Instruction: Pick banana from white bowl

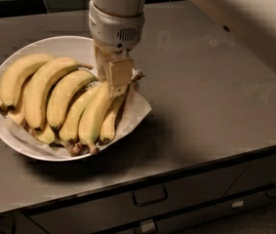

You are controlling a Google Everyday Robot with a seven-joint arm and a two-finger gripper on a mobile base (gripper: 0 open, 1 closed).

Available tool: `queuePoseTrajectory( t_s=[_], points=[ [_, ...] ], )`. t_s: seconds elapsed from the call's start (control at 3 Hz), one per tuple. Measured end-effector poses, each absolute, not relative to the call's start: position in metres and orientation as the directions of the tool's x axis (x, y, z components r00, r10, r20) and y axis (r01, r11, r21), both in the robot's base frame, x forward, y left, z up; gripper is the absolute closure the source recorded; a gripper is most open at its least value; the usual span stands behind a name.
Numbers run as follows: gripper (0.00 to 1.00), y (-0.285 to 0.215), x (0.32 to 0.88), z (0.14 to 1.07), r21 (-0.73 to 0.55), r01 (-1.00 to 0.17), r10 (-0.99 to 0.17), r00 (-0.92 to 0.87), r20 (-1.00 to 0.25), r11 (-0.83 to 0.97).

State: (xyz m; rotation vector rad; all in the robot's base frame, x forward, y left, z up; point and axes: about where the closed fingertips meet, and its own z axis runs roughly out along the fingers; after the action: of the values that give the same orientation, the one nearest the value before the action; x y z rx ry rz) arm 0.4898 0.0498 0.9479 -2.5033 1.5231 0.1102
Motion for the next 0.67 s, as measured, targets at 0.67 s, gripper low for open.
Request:
queuePoseTrajectory(
  t_s=[0.67],
  points=[
    [1.0,0.061,0.471,0.995,-0.263,-0.864,-0.878,0.468,-0.103,-0.43]
  ],
)
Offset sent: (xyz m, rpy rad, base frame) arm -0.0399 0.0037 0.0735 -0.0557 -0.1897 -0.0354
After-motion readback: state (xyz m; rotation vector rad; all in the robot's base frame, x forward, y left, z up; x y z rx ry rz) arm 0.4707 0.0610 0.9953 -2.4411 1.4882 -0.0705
